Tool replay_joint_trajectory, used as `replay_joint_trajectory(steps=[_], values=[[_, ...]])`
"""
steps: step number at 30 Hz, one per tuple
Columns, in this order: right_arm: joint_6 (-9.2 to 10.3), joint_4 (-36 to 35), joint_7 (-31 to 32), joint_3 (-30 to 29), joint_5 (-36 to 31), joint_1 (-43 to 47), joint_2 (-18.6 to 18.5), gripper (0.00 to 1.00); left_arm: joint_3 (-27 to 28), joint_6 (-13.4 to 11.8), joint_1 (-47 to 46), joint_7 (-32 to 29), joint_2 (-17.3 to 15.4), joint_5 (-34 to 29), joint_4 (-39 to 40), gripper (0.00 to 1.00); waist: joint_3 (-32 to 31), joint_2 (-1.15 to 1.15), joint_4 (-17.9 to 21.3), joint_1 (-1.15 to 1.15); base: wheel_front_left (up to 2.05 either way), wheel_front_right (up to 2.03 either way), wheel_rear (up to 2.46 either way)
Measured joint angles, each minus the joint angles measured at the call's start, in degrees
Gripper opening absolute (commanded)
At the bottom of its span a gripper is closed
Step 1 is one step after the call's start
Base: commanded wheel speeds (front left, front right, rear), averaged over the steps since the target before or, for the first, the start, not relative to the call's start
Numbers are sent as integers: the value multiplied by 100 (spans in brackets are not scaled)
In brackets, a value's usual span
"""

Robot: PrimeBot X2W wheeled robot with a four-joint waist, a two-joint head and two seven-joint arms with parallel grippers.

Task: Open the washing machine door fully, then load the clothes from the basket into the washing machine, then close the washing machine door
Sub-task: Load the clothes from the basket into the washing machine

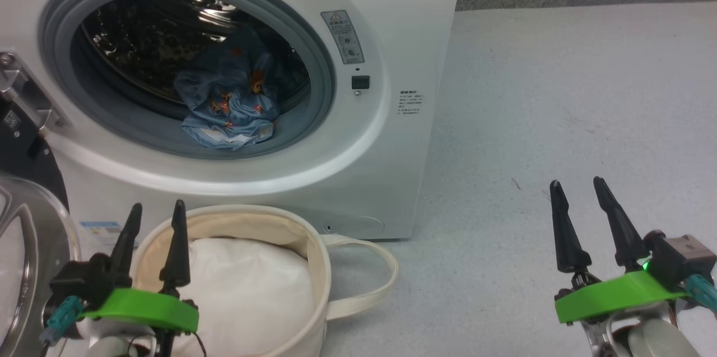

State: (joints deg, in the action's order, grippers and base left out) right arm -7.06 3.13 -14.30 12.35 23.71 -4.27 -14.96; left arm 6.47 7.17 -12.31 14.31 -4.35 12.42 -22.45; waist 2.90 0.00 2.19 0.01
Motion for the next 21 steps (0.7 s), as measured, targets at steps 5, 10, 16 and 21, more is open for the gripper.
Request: replay_joint_trajectory(steps=[5,10,16,21], values=[[0,5,0,-32,4,7,23,100,-207,0,136,0,-99,170,212,100,-46,0,-23,0,0,0,0],[0,69,0,-27,10,-4,35,100,-135,0,135,0,-110,100,21,100,-6,0,2,0,0,0,0],[0,94,0,-9,60,-23,47,100,-73,0,127,0,-80,33,-225,100,46,0,70,-1,0,0,0],[0,101,0,32,59,-24,52,100,-22,0,114,0,-62,-22,-365,100,73,0,128,-1,0,0,0]])
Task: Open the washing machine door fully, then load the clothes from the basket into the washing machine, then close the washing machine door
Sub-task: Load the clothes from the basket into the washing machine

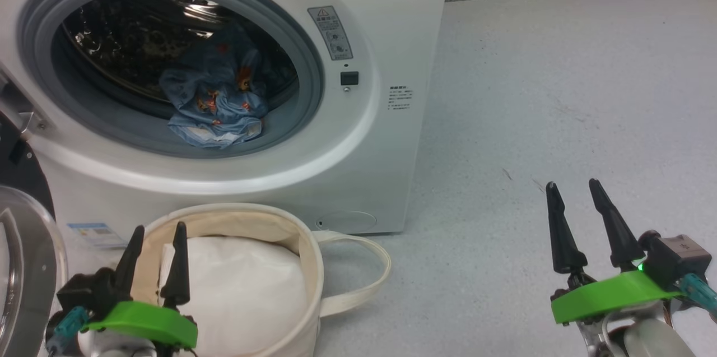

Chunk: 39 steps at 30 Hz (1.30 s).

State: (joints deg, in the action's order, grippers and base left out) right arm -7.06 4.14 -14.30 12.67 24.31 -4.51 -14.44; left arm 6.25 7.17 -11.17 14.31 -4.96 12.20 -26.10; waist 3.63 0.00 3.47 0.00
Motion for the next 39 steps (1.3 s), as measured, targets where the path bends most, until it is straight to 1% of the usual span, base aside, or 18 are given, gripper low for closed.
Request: replay_joint_trajectory(steps=[5,10,12,13,17,21,22,26,29,32,36,39], values=[[0,0,0,27,1,-3,8,100,104,0,-37,0,51,-1,-176,100,62,0,64,0,0,0,0],[0,-20,0,145,10,-27,7,100,209,0,-340,0,130,-84,-461,100,174,0,165,0,0,0,0],[0,-46,0,178,9,-66,4,100,225,0,-561,0,153,-142,-701,100,250,0,216,0,0,0,0],[0,-90,0,219,8,-149,4,100,288,0,-849,0,149,-215,-1001,100,336,0,281,0,0,0,0],[0,-194,0,285,-4,-300,4,100,444,0,-1500,-1,87,-253,-1678,100,533,0,456,0,0,0,0],[0,-288,0,299,-12,-381,4,100,513,0,-2151,0,-140,-263,-2381,100,790,0,660,-1,0,0,0],[0,-288,0,299,-12,-381,4,100,513,0,-2151,0,-140,-263,-2381,100,790,0,660,-1,0,0,0],[0,-353,0,259,-78,-441,4,100,558,0,-2786,0,-436,-302,-2969,100,1106,0,865,-1,0,0,0],[0,-431,0,178,-118,-536,7,100,579,-10,-3223,0,-623,-339,-3203,100,1348,0,1017,-1,0,0,0],[0,-498,0,127,-151,-594,9,100,597,-11,-3634,0,-706,-344,-3385,100,1585,0,1145,-1,0,0,0],[0,-560,0,125,-205,-612,30,100,632,-18,-4073,0,-778,-336,-3817,100,1866,0,1281,-1,0,0,0],[0,-635,0,124,-231,-692,54,100,649,-115,-4315,0,-905,-336,-4173,100,2052,0,1371,-1,0,0,0]])
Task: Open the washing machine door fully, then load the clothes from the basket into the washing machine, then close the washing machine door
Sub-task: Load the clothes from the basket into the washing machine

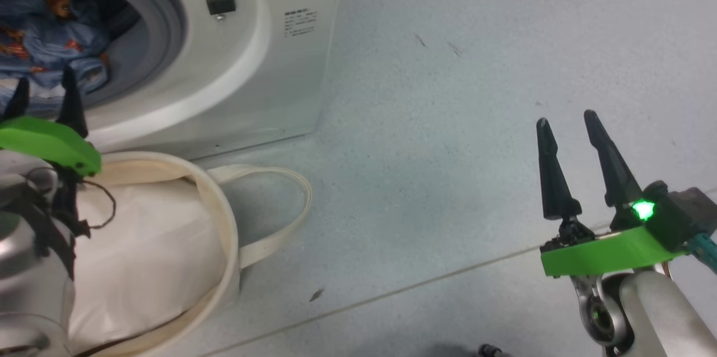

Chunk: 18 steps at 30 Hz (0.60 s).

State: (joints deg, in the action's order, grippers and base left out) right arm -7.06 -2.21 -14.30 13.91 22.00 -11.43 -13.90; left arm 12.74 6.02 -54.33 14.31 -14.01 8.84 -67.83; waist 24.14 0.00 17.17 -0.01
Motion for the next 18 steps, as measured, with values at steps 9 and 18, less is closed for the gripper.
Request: replay_joint_trajectory(steps=[9,18], values=[[0,-129,0,-62,-80,-102,70,100,25,-341,-754,-394,-218,31,-579,100,394,0,177,0,0,0,0],[0,-203,-1,-112,-126,-103,100,100,-126,-727,-970,-966,-301,-18,-647,0,536,0,242,1,0,0,0]])
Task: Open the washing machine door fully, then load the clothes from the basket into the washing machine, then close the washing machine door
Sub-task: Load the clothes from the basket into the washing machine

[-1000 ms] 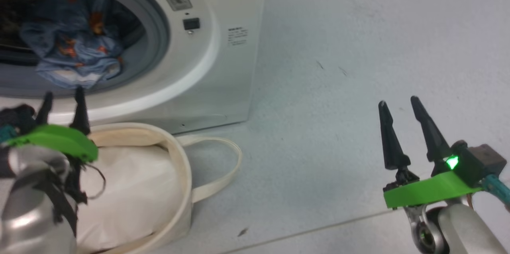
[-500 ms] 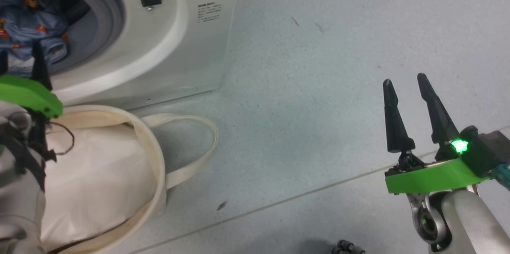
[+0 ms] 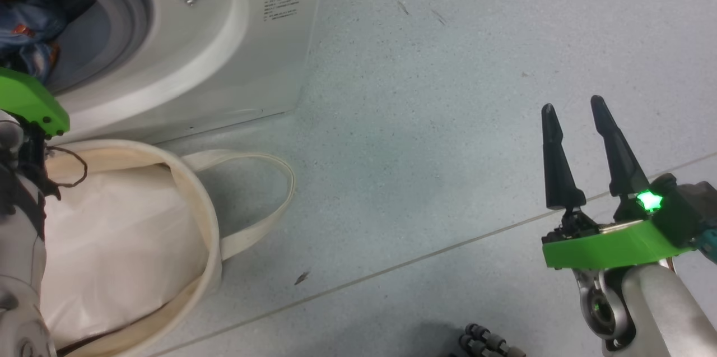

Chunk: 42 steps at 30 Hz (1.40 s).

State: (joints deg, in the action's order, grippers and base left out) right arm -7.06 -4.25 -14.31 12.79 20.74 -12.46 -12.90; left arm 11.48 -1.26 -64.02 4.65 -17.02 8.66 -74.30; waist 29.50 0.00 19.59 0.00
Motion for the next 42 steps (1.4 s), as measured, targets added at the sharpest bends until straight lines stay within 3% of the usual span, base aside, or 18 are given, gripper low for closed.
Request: replay_joint_trajectory(steps=[7,16,19,21,26,27,28,42], values=[[0,-60,1,-57,-4,-1,49,100,-130,-176,-126,689,31,-44,12,0,76,0,-98,0,0,0,0],[0,-77,1,-78,-3,-5,75,100,-268,-165,-479,965,112,-58,375,0,149,0,-225,-1,0,0,0],[0,-90,1,-2,-4,-12,86,100,-332,-31,-505,965,65,-116,509,0,195,0,-154,0,0,0,0],[0,-91,0,18,-4,-12,86,100,-405,131,-538,964,15,-178,936,0,251,0,-98,0,0,0,0],[0,-107,1,-82,-4,-15,97,100,-375,229,-697,1011,-96,-256,2387,0,463,0,29,-1,0,0,0],[0,-109,1,-105,-4,-15,102,100,-369,229,-692,1010,-96,-272,2417,31,499,0,51,-1,0,0,0],[0,-111,1,-121,-4,-15,119,100,-350,230,-661,1010,-89,-294,2423,100,531,0,70,-1,0,0,0],[0,-86,1,-111,3,-22,164,100,-315,66,-482,1009,-57,-403,1189,100,270,0,-19,0,0,0,0]])
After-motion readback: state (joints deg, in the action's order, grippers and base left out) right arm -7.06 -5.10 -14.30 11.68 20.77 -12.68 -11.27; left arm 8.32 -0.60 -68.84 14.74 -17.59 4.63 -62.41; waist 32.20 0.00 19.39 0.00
